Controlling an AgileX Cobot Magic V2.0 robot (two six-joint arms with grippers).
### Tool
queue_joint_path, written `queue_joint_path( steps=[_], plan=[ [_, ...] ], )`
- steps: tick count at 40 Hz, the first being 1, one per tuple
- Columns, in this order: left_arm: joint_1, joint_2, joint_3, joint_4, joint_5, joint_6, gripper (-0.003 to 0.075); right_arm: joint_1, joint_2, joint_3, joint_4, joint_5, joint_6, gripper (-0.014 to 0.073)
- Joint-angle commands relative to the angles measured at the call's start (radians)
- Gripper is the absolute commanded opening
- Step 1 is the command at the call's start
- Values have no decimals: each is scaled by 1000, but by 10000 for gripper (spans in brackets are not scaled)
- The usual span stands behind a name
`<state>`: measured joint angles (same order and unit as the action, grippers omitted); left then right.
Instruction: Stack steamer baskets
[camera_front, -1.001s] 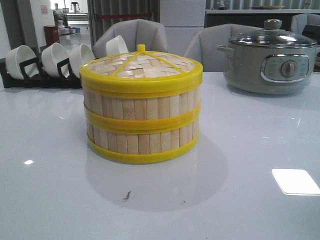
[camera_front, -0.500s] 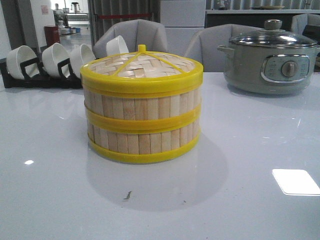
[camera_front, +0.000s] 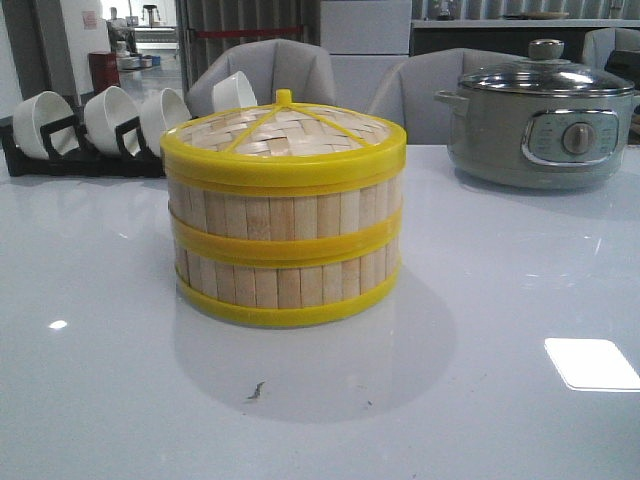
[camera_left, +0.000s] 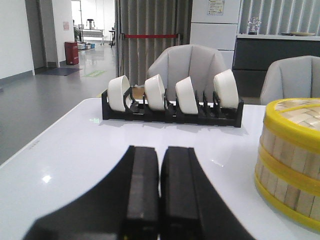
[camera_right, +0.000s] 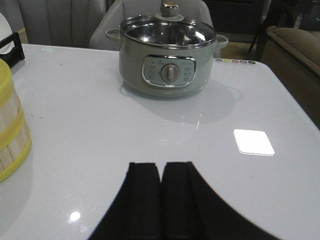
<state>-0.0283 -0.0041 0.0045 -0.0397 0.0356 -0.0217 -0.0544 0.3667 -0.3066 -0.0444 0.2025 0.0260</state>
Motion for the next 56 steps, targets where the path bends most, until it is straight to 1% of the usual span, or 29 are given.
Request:
queue_joint_path(
  steps=[1,12,28,38,56],
  plan=[
    [4,-15,-1,-10,-111,-5,83,-8,5,-31,-8,-90,0,69],
    [4,-15,3,47,-106,-5,83,-8,5,-31,-8,-89,0,69],
    [4,-12,3,47,-104,-5,83,-8,5,-31,-8,-89,0,69],
    [4,-11,3,93,-36,-5,83,-8,5,-31,-8,-89,0,69],
    [4,-11,3,100,-36,-5,83,-8,5,-31,-8,-89,0,69]
  ],
)
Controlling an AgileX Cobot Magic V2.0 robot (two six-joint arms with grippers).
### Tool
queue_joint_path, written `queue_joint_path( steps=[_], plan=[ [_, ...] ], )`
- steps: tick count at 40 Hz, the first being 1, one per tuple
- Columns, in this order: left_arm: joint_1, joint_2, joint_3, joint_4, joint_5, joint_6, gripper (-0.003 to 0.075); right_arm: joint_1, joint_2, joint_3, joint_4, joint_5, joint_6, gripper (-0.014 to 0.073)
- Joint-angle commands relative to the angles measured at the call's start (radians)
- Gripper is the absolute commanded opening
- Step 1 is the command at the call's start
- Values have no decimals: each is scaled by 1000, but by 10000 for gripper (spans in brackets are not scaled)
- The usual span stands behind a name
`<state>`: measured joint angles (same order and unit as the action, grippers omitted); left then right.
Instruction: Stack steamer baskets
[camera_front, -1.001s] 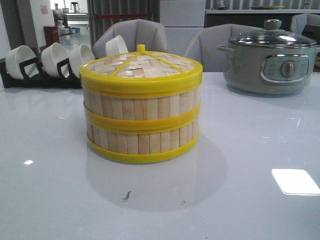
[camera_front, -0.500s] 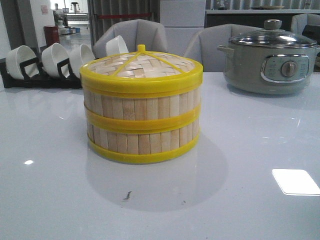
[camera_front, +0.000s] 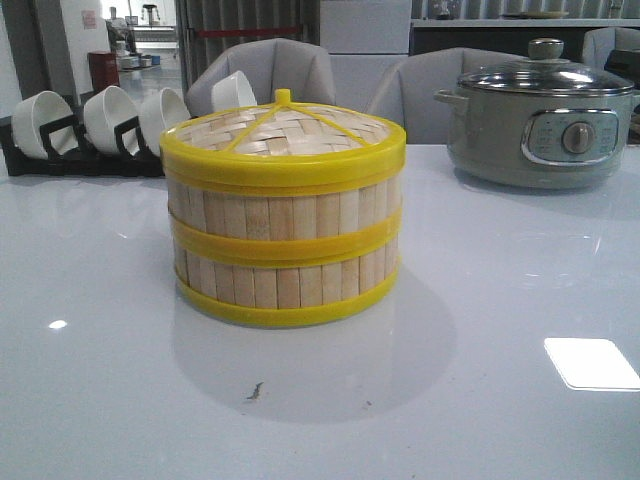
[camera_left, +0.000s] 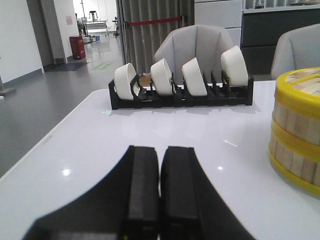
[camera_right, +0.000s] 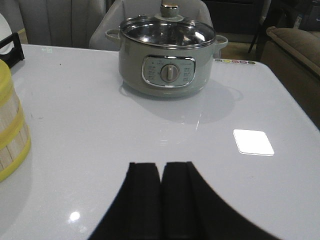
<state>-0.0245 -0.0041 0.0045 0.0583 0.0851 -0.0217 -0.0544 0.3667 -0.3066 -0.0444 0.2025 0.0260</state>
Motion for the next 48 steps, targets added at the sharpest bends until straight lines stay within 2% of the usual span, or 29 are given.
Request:
queue_joint_path(
  steps=[1,36,38,48],
  plan=[
    [0,-11,3,2,-85,-5,83,-8,5,-31,-8,-89,0,69],
    [0,-11,3,2,-85,-5,83,-8,-4,-31,-9,-68,0,69],
    [0,-11,3,2,-85,-5,83,-8,-4,-28,-9,-59,0,46],
    [0,-11,3,2,-85,-5,83,-8,-64,107,-9,-133,0,29]
  ],
)
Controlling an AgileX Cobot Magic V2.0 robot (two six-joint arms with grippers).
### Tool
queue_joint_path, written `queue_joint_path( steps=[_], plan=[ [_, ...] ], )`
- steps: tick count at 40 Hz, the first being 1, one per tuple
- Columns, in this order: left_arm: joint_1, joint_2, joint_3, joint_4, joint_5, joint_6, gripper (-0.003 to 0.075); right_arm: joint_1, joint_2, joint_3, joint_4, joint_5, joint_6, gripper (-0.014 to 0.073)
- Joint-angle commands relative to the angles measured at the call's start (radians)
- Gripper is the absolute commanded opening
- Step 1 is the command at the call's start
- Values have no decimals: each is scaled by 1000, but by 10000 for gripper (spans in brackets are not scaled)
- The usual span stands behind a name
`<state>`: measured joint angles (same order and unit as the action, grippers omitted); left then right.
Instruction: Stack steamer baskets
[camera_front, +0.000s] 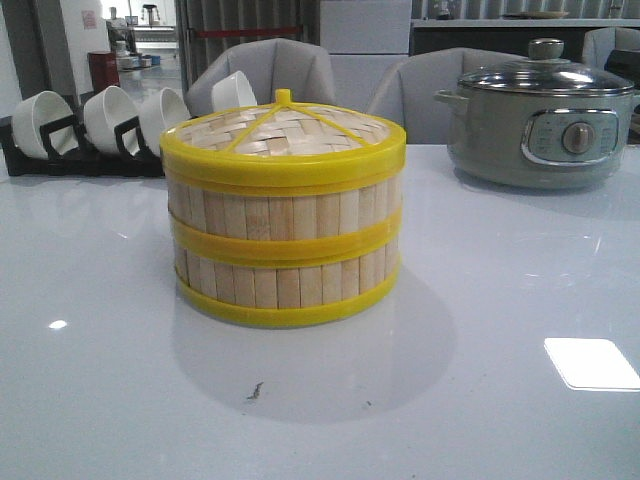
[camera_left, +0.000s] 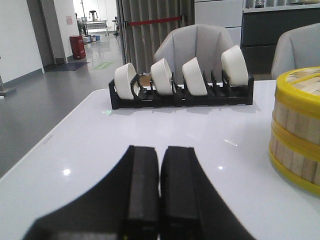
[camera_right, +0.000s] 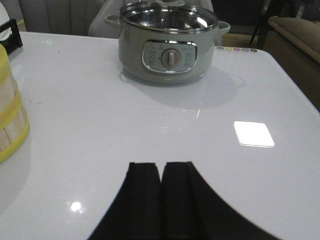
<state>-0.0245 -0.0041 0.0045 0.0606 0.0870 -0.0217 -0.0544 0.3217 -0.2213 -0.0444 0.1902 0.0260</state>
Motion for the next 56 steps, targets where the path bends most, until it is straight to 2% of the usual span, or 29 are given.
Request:
queue_joint_path(
  steps=[1,12,20,56],
  plan=[
    [0,-11,3,0,-87,-5,83,-8,-39,52,-9,-140,0,29],
    [0,-11,3,0,-87,-5,83,-8,-247,238,-2,-325,0,29],
    [0,-11,3,0,-87,-5,83,-8,-356,237,-1,-259,0,29],
    [0,-11,3,0,-87,-5,83,-8,-354,237,-1,-249,0,28]
  ],
)
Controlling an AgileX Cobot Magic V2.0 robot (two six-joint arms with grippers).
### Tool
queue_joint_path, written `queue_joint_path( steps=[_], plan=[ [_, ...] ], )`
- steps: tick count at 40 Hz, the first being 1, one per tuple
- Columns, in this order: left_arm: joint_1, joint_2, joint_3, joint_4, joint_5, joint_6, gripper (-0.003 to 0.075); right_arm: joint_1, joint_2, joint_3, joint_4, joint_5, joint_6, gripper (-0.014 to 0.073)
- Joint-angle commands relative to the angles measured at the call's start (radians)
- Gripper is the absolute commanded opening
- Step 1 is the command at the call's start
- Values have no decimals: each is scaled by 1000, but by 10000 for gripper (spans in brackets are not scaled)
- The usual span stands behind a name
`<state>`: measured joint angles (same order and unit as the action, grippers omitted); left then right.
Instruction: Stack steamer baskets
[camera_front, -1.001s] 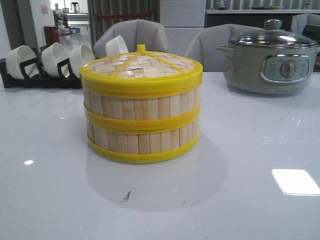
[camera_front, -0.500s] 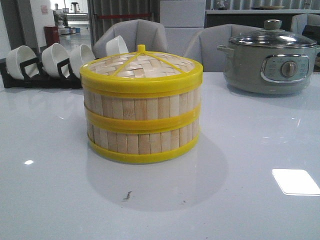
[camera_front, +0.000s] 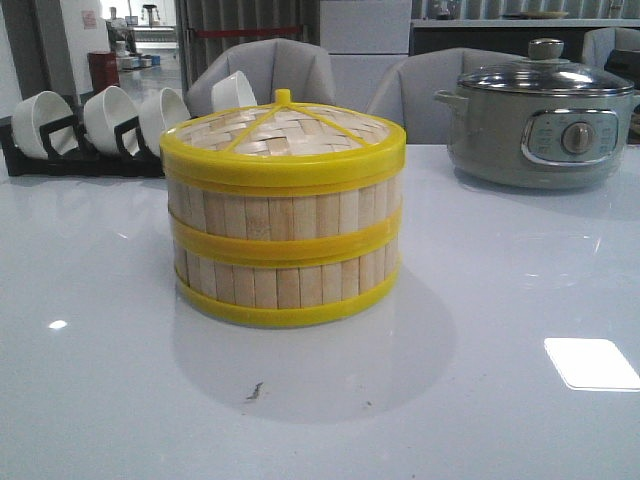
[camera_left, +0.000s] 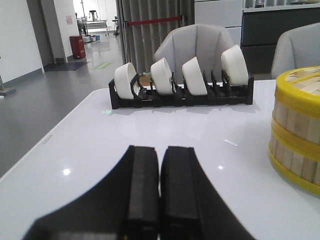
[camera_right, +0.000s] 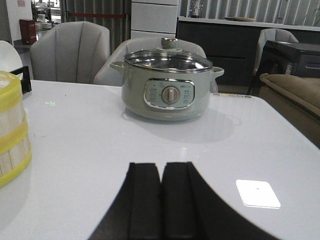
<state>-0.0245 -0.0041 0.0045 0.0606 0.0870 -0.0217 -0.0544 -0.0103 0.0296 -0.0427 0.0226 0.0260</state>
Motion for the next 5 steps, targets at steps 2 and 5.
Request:
queue_joint_path(
  steps=[2,5],
  plan=[
    [0,-11,3,0,-87,-5,83,-8,-22,-14,-3,-81,0,28],
    [0,-11,3,0,-87,-5,83,-8,-22,-14,-3,-81,0,28]
  ],
)
